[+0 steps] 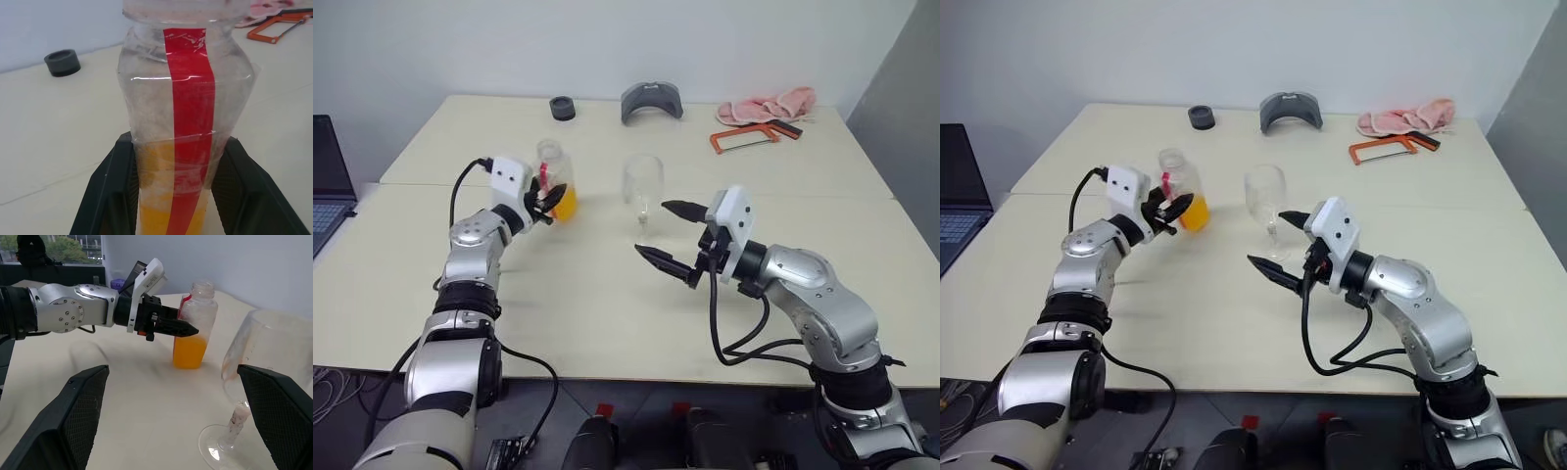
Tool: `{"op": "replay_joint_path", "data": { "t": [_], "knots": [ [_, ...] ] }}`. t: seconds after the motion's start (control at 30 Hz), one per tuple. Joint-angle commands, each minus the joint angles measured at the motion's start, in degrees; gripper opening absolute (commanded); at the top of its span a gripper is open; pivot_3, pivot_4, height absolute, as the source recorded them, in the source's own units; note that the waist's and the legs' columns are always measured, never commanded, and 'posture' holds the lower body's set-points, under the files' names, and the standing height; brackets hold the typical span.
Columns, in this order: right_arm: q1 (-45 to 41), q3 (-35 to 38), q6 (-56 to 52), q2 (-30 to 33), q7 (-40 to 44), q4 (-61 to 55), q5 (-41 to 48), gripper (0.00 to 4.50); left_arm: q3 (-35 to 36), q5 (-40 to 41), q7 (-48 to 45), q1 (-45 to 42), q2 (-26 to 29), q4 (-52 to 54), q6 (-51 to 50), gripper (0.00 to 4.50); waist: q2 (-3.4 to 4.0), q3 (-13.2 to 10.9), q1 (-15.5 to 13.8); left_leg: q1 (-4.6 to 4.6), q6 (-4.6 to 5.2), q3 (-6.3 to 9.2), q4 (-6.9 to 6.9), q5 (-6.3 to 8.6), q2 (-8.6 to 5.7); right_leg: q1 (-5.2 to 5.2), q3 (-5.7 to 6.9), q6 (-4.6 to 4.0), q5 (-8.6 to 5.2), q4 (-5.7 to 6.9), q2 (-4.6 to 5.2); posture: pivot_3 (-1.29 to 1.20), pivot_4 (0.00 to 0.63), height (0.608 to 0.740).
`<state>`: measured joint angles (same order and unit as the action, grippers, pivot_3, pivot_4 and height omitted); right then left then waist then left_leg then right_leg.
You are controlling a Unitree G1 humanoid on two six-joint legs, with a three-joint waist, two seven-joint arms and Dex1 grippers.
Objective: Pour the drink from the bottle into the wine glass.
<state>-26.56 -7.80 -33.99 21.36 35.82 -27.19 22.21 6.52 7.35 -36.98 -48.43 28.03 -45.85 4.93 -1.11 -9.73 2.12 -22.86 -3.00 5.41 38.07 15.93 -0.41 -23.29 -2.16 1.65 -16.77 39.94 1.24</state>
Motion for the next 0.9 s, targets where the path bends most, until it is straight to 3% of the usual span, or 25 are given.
{"op": "replay_joint_path", "data": {
  "t": [0.03,0.2,0.43,0.9],
  "knots": [
    [-0.4,3.5,-0.1,-0.5,-1.9,-3.6,2.5,4.5,-2.2,-2.8,0.6,-1.8,0.6,8.7,4.3,1.67,0.0,0.0,-0.2,0.01,0.0,0.0,-0.01,0.0,0.0,0.0,-0.01,0.0,0.0,0.0,0.02,0.0,0.15,0.74],
    [-0.5,4.8,-0.9,-1.1,-4.7,-3.4,3.0,4.5,-6.4,-9.8,2.9,-4.3,2.2,10.8,12.5,1.67,0.0,0.0,-0.1,0.03,0.01,-0.05,-0.03,0.01,-0.04,0.0,-0.03,0.0,0.0,0.0,-0.02,0.0,0.15,0.74],
    [-0.7,6.3,-3.4,-2.2,-7.7,-2.2,4.2,4.5,-11.1,-19.0,8.0,-8.4,4.8,4.5,24.2,1.66,0.0,0.0,-0.1,0.04,0.03,-0.09,-0.04,0.02,-0.06,-0.01,-0.05,0.0,0.0,0.0,-0.06,0.0,0.15,0.74],
    [0.4,7.5,0.8,2.6,-4.5,1.2,3.4,4.5,-18.1,-31.8,17.9,-16.7,7.7,-6.4,37.7,1.66,-0.01,0.0,-0.1,0.03,0.05,-0.35,-0.05,0.02,-0.12,-0.02,-0.03,0.0,0.0,-0.01,-0.07,0.0,0.15,0.74]
  ]
}}
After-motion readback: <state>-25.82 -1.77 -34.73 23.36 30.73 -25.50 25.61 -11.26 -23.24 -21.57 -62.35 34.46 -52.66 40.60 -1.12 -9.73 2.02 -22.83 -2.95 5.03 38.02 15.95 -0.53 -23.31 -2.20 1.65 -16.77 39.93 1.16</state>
